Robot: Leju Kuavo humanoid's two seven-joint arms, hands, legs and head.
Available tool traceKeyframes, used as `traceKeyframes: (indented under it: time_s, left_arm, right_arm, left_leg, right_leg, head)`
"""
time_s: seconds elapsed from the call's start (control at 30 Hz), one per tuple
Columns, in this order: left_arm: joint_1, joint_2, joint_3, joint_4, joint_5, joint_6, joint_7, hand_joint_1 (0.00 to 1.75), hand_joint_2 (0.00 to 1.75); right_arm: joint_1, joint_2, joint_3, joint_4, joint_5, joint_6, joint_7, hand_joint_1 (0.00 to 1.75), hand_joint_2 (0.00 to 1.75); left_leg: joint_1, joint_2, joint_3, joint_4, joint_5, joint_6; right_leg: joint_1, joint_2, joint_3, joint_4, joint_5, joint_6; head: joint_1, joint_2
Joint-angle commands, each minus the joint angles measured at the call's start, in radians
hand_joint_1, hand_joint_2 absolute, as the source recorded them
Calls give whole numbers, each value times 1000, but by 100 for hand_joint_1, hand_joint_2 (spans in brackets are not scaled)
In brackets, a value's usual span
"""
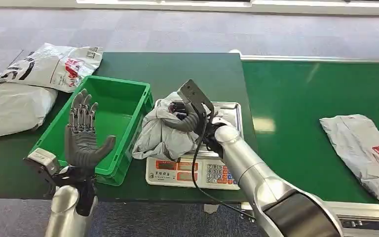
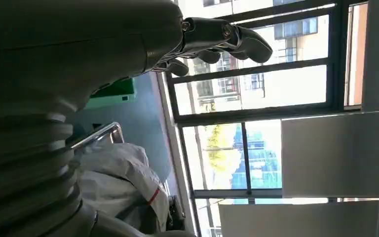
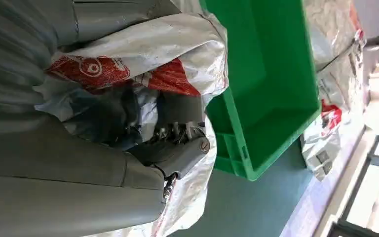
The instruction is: Moved the parcel from conveyor to table for the left to box.
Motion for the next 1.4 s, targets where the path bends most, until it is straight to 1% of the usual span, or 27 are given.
traceKeyframes:
  time_s: [0.03, 0.07, 0.17, 0.3, 0.37, 0.4, 0.5, 0.53, 0.57, 0.63, 0.7, 0.73, 0.77, 0.8, 0.83, 0.87, 0.93, 0.97, 1.0, 1.03, 1.07, 1.1, 1.13, 1.2, 1.23, 1.3, 1.4]
  left_arm:
    - [-66, 8, 6, 49, -93, 60, 74, 0, 175]
    - [-65, 9, 6, 50, -93, 60, 74, 0, 175]
    - [-65, 9, 6, 50, -93, 60, 74, 0, 175]
    - [-63, 10, 6, 51, -92, 59, 73, 0, 175]
    - [-63, 10, 6, 51, -92, 59, 73, 0, 175]
    - [-63, 10, 6, 51, -92, 59, 73, 0, 175]
    - [-63, 10, 6, 51, -92, 59, 73, 0, 175]
    - [-67, 21, -9, 57, -134, 71, 101, 0, 175]
    - [-70, 22, -17, 64, -171, 88, 129, 0, 175]
    - [-97, 26, -54, 105, -308, 134, 198, 0, 175]
    - [-151, 22, -86, 163, -412, 164, 255, 0, 175]
    - [-183, 26, -105, 203, -472, 173, 307, 0, 175]
    - [-227, 31, -134, 263, -540, 168, 367, 0, 175]
    - [-260, 29, -149, 308, -578, 168, 392, 0, 175]
    - [-296, 29, -173, 359, -636, 167, 429, 0, 175]
    - [-337, 21, -196, 417, -683, 151, 454, 0, 175]
    - [-396, 6, -238, 503, -746, 123, 490, 0, 175]
    - [-453, 2, -301, 585, -801, 9, 539, 0, 175]
    - [-477, -12, -317, 637, -819, 7, 539, 0, 175]
    - [-490, -21, -326, 670, -825, 8, 535, 0, 175]
    - [-500, -28, -334, 699, -825, 7, 526, 0, 175]
    - [-508, -29, -344, 719, -828, 8, 523, 0, 175]
    - [-511, -31, -347, 726, -829, 8, 523, 0, 175]
    - [-535, -41, -363, 758, -826, 8, 515, 0, 175]
    - [-553, -50, -369, 780, -826, 3, 516, 0, 175]
    - [-595, -76, -380, 840, -821, -7, 526, 0, 175]
    - [-625, -104, -394, 913, -812, 4, 524, 0, 175]
  right_arm:
    - [-34, -67, -17, 13, 31, -88, 12, 0, 175]
    - [-32, -66, -17, 13, 31, -88, 12, 0, 175]
    - [-32, -66, -17, 13, 31, -88, 12, 0, 175]
    - [-30, -61, -18, 12, 31, -90, 13, 0, 175]
    - [-30, -61, -18, 12, 31, -90, 13, 0, 175]
    - [-30, -61, -18, 12, 31, -90, 13, 0, 175]
    - [-30, -61, -18, 12, 31, -90, 13, 0, 175]
    - [-24, -67, -23, -3, 67, -161, 13, 0, 175]
    - [-16, -77, -38, -16, 73, -185, 7, 0, 175]
    - [30, -127, -93, -131, 140, -297, -22, 0, 175]
    - [81, -168, -169, -269, 222, -337, -6, 0, 175]
    - [102, -180, -205, -324, 259, -354, -5, 0, 175]
    - [132, -191, -249, -391, 298, -370, -8, 0, 175]
    - [159, -201, -274, -444, 322, -369, -11, 0, 175]
    - [190, -216, -283, -503, 363, -373, -10, 0, 175]
    - [238, -239, -285, -584, 403, -346, -8, 0, 175]
    - [307, -274, -281, -679, 448, -331, 0, 0, 175]
    - [407, -324, -279, -773, 461, -358, -14, 0, 175]
    - [473, -351, -288, -822, 461, -381, -28, 0, 175]
    - [527, -362, -306, -860, 428, -386, -67, 0, 175]
    - [575, -375, -321, -888, 422, -408, -94, 0, 175]
    - [601, -378, -333, -911, 401, -415, -121, 0, 175]
    - [612, -381, -339, -921, 387, -416, -138, 0, 175]
    - [628, -397, -355, -950, 366, -460, -228, 0, 175]
    - [623, -396, -366, -953, 364, -482, -243, 0, 175]
    - [621, -389, -396, -968, 343, -509, -241, 0, 175]
    - [677, -374, -447, -987, 324, -533, -231, 0, 175]
  left_leg:
    - [1, -5, 1, 0, 1, 0]
    - [2, -6, 2, -1, 1, 0]
    - [0, -2, 1, -1, 1, 0]
    - [0, -2, 1, 0, 1, 0]
    - [1, -3, 3, -2, 1, 0]
    - [1, -2, 1, 0, 0, 0]
    - [0, -2, 1, 0, 0, 0]
    - [1, -2, 2, -1, 1, 0]
    - [1, -2, 3, -1, 0, 0]
    - [1, -4, 3, -1, 1, 0]
    - [1, -8, 2, -2, 2, 0]
    - [1, -9, 0, -1, 2, 0]
    - [1, -11, 1, -1, 3, 1]
    - [1, -10, -1, 0, 3, 1]
    - [1, -14, -1, 0, 4, 1]
    - [0, -13, -1, 0, 4, 1]
    - [0, -14, -1, 0, 4, 0]
    - [1, -17, 0, 0, 5, 1]
    - [1, -20, 0, 0, 5, 1]
    - [1, -21, 1, -1, 5, 1]
    - [1, -18, 1, 0, 4, 1]
    - [1, -23, 3, -2, 5, 1]
    - [0, -20, 2, 0, 3, 1]
    - [0, -18, 4, -1, 2, 2]
    - [-1, -14, 1, 2, 0, 2]
    - [-2, -7, -3, 3, 0, 3]
    - [-2, -9, -2, 2, 1, 3]
  right_leg:
    - [1, -5, 3, -1, -1, -1]
    - [2, -6, 5, -3, 0, -1]
    - [1, -2, 2, -1, 0, -1]
    - [1, -1, 1, -1, 1, -1]
    - [1, -1, 4, -2, 1, -2]
    - [1, -1, 2, -1, 1, -2]
    - [0, 0, 1, -1, 1, -1]
    - [1, -1, 2, -2, 1, -2]
    - [1, -1, 4, -2, 1, -2]
    - [1, -3, 4, -2, 1, -2]
    - [1, -7, 5, -3, 1, -2]
    - [1, -8, 3, -2, 0, -1]
    - [1, -10, 5, -3, 0, -1]
    - [1, -10, 3, -2, 0, -1]
    - [1, -14, 4, -3, 0, -1]
    - [0, -12, 3, -2, 1, -1]
    - [0, -13, 4, -3, 1, 0]
    - [1, -16, 6, -4, 1, 0]
    - [1, -19, 8, -5, 1, 1]
    - [1, -20, 10, -7, 1, 1]
    - [1, -18, 8, -6, 1, 1]
    - [1, -22, 12, -8, 0, 1]
    - [1, -19, 10, -6, 0, 1]
    - [0, -16, 12, -8, 0, 1]
    - [0, -12, 8, -5, 1, 1]
    - [-2, -7, 1, -2, 2, 1]
    - [-1, -9, 2, -3, 2, 1]
  head:
    - [0, 0]
    - [0, 0]
    - [0, 0]
    - [0, 0]
    - [0, 0]
    - [0, 0]
    - [0, 0]
    - [0, 0]
    - [0, 0]
    - [0, 0]
    - [0, 0]
    - [0, 0]
    - [0, 0]
    - [0, 0]
    - [0, 0]
    - [0, 0]
    - [0, 0]
    - [0, 0]
    - [1, 0]
    - [0, 0]
    - [0, 0]
    - [0, 0]
    - [1, 0]
    - [1, 0]
    - [0, 0]
    - [0, 0]
    - [0, 0]
